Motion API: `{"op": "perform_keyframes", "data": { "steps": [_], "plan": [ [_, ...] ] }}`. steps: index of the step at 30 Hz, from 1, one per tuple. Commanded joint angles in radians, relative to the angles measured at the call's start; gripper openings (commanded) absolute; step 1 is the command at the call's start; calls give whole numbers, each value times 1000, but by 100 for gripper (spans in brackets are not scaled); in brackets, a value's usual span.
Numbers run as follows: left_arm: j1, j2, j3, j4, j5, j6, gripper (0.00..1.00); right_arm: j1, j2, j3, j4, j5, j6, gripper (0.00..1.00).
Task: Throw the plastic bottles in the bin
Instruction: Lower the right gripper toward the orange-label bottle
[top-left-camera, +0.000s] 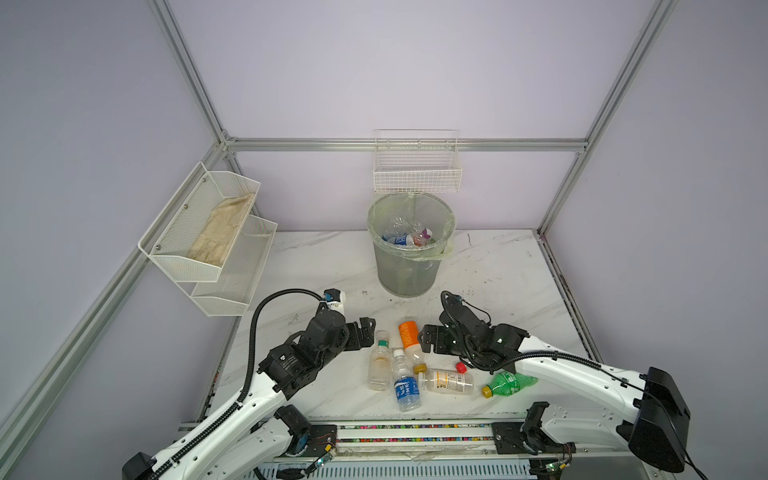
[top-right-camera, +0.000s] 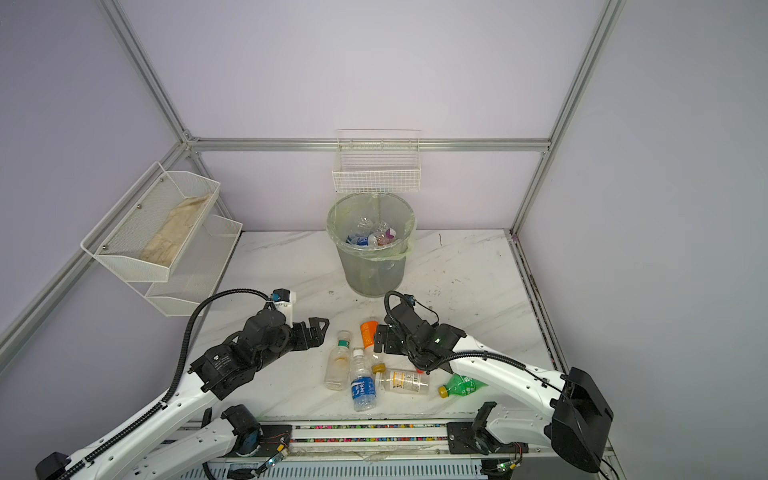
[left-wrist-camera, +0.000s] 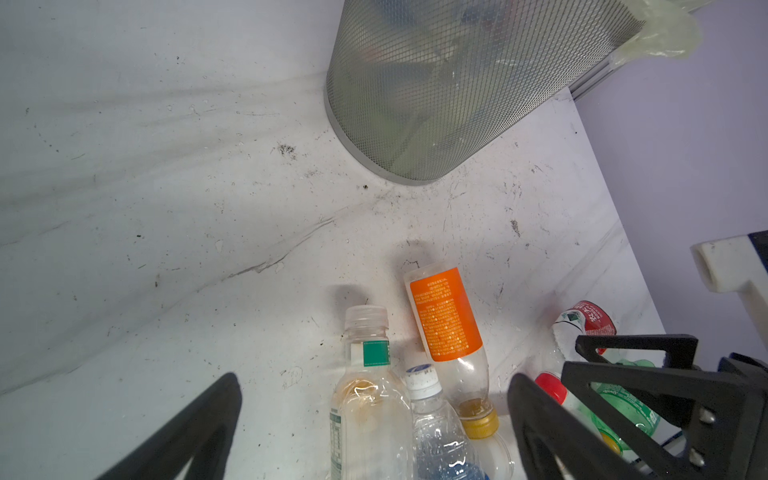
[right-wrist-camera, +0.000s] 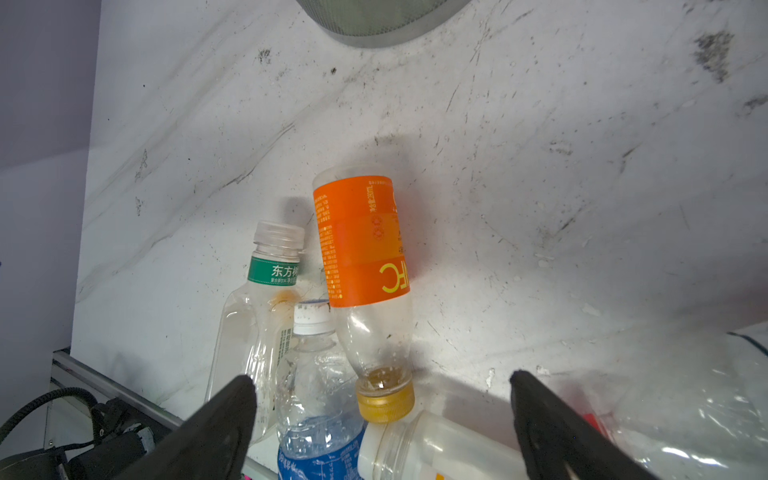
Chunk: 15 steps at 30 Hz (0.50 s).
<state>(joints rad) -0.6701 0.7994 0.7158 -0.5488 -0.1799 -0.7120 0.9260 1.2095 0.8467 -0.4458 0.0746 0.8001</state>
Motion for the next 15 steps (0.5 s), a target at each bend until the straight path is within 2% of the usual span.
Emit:
{"op": "perform_keyframes", "data": {
  "steps": [1,15],
  "plan": [
    [-3,-22,-12,3,15,20,97,5,-25,14,-48,29,18,97],
    [-3,-42,46,-110,44,11,92,5,-53,36,-109,-10,-79,97]
  ]
}}
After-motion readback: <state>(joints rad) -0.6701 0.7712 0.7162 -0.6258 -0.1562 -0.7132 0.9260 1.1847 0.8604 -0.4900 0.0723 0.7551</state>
